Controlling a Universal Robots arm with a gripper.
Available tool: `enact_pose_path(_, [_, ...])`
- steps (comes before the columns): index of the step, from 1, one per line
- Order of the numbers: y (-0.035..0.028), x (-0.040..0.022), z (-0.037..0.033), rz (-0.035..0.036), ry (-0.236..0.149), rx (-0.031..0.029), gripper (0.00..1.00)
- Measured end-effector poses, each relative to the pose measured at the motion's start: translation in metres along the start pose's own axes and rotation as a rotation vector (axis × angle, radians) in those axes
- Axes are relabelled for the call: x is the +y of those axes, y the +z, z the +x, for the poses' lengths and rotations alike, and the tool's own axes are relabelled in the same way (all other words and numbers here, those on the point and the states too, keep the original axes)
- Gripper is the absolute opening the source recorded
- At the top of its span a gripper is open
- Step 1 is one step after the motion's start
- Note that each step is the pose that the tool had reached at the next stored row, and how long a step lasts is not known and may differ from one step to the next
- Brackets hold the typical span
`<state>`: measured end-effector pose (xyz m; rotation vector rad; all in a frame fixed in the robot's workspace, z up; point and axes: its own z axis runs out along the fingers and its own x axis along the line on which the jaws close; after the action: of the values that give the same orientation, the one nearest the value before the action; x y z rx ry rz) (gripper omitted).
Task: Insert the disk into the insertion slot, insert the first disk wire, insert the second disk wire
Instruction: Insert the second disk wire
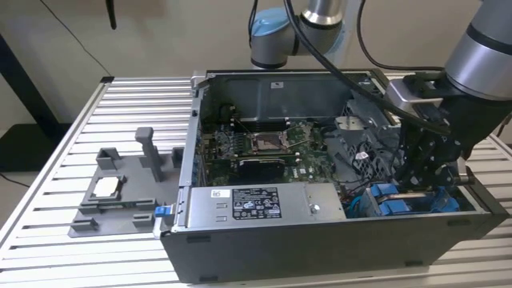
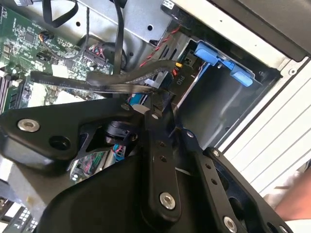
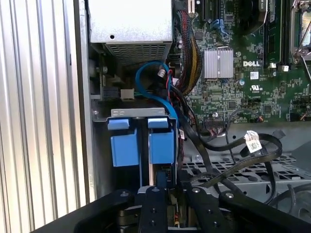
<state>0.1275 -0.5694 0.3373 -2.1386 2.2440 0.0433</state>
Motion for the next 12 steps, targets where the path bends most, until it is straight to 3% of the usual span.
enact_pose_path(12, [-0.0276,-0.0003,-0.0009,-0.0021,0.003,-0.0003,0.24])
